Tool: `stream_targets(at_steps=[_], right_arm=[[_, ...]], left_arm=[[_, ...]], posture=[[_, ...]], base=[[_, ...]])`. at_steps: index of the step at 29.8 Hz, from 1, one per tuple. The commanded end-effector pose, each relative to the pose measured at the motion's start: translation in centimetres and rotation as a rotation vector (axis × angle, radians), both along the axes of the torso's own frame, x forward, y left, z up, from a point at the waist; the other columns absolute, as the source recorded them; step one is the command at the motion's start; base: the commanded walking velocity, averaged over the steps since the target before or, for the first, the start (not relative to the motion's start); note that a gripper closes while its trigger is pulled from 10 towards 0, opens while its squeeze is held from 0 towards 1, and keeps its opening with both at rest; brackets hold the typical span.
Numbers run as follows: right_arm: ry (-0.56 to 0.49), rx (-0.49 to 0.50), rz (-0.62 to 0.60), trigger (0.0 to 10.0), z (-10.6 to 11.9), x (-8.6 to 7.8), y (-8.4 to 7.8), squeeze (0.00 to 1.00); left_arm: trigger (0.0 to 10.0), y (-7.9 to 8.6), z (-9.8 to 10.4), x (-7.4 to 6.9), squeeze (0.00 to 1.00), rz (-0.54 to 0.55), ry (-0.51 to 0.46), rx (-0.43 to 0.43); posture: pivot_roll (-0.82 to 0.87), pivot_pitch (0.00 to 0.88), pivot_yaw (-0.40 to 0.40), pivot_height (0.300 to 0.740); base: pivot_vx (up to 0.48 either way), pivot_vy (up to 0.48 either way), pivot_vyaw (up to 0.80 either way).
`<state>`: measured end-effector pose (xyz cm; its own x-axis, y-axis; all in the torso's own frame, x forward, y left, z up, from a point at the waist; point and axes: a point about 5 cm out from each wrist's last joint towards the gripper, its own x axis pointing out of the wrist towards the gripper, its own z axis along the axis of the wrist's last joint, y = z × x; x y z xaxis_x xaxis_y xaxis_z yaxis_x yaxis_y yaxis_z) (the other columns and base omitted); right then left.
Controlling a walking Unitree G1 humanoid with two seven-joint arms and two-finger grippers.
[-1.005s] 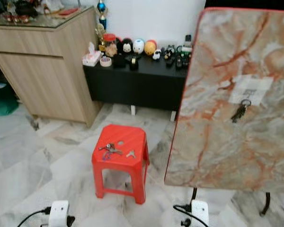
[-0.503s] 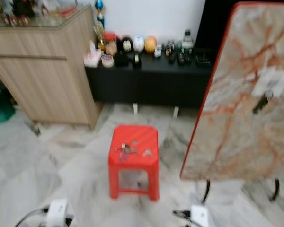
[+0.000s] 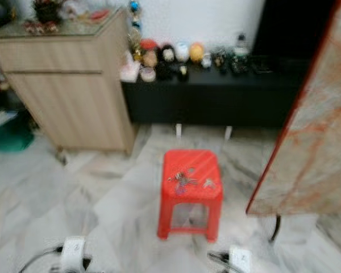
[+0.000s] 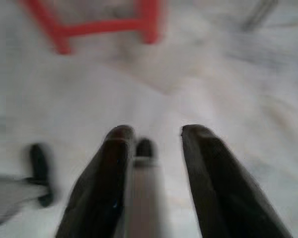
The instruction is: Hang keys on a hook
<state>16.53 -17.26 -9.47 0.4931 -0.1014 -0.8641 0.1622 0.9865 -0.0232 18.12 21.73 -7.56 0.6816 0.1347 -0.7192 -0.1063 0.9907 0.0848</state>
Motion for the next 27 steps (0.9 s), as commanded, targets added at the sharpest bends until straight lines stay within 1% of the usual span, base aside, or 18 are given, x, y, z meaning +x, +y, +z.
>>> stream_targets(at_steps=[1, 3, 7, 17, 27], right_arm=[[0.004, -0.030, -0.012, 10.0, 0.05, -0.21, -1.30, 0.00], [0.005, -0.031, -0.005, 10.0, 0.05, -0.20, -1.31, 0.00], [0.006, -0.035, -0.001, 10.0, 0.06, -0.20, -1.41, 0.00], [0.006, -0.036, 0.007, 10.0, 0.05, -0.24, -1.41, 0.00], [0.009, -0.041, 0.008, 10.0, 0.01, -0.36, -1.48, 0.00]], left_arm=[[10.0, -0.64, -0.11, 0.05, 0.00, -0.009, 0.000, -0.011], [10.0, -0.66, -0.13, 0.03, 0.00, -0.022, 0.006, 0.005], [10.0, -0.73, -0.23, -0.07, 0.00, -0.018, 0.018, -0.005], [10.0, -0.81, -0.35, -0.40, 0.00, -0.014, 0.013, -0.021], [10.0, -0.78, -0.42, -0.57, 0.00, -0.007, 0.014, -0.033]], posture=[[0.01, 0.028, 0.018, 0.740], [0.01, 0.028, 0.018, 0.740], [0.01, 0.024, 0.018, 0.740], [0.01, 0.014, 0.018, 0.740], [0.01, 0.016, 0.018, 0.740]], base=[[0.000, 0.000, 0.00], [0.000, 0.000, 0.00], [0.000, 0.000, 0.00], [0.000, 0.000, 0.00], [0.334, 0.000, 0.00]])
